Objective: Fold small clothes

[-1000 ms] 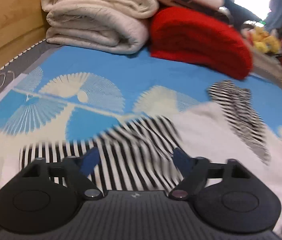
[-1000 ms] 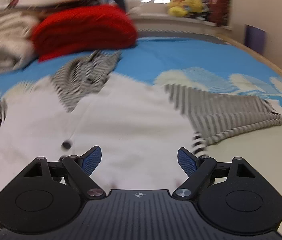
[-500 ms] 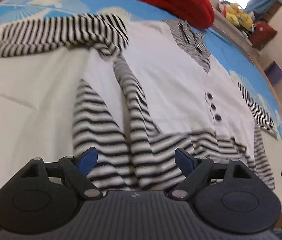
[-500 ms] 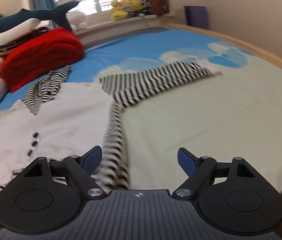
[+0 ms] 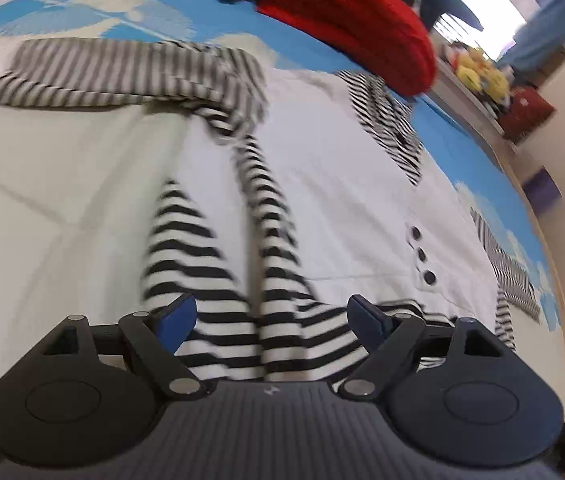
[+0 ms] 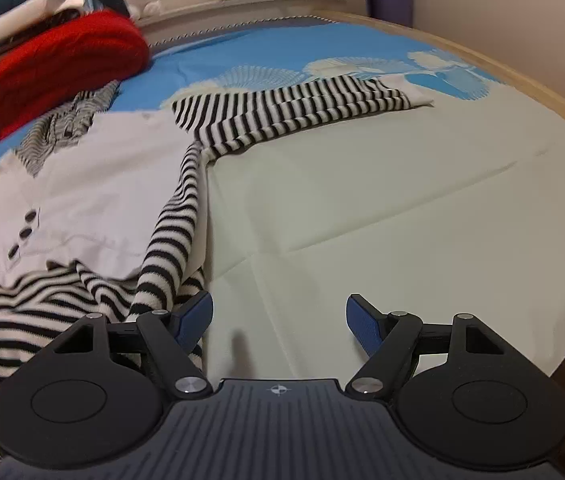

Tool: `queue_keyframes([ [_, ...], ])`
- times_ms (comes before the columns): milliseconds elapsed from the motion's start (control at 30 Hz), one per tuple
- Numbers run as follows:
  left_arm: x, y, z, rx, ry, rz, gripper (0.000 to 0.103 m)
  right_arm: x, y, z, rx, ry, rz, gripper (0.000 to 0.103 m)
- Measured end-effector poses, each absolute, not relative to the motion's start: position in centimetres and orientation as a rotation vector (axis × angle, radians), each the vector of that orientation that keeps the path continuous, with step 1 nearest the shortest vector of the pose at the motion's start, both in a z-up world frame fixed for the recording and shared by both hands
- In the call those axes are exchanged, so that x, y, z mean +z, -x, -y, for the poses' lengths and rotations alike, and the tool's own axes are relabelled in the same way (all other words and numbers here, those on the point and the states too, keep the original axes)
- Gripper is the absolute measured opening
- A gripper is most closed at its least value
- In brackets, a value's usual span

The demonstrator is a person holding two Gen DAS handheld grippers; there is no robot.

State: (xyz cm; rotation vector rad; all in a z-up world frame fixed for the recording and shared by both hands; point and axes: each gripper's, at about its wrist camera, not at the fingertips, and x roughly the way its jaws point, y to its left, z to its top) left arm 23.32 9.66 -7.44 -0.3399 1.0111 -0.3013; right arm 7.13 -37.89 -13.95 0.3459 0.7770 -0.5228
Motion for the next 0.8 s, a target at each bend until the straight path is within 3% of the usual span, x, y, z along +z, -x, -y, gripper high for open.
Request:
queue_keyframes([
  [67, -8.1, -24.1, -8.3, -0.313, 0.317, -1.031, 0.08, -13.9, -7.6, 37.3, -0.492, -0.344, -0.781, 0.075],
  [133, -9.2, -25.1, -7.2, -0.32, 0.3, -1.065, 0.069, -13.8, -8.0, 36.8, -0.469, -0.341, -0.784, 0.075],
  [167, -9.9, -25.5, -6.8, -0.33, 0.301, -1.088, 0.042, -13.7, -8.2, 36.6, -0.458, -0.338, -0.785, 0.075],
  [200, -10.6, -25.7, -6.5, -0.345, 0.303, -1.111, 0.004, -13.7, -8.3, 36.4, -0.451, -0.334, -0.787, 0.075],
  [433, -7.5, -25.4, -12.1, -0.203, 0.314, -1.036, 0.001, -12.7, -6.9, 38.9, -0.486, -0.432, -0.72, 0.072],
  [533, -7.2, -25.8, -14.7, -0.186, 0.363, -1.039, 0.002, -12.7, -6.0, 40.3, -0.486, -0.491, -0.702, 0.066],
  [800, -7.9, -25.5, -11.4, -0.151, 0.267, -1.047, 0.002, -13.3, -8.4, 38.2, -0.268, -0.518, -0.771, 0.062],
])
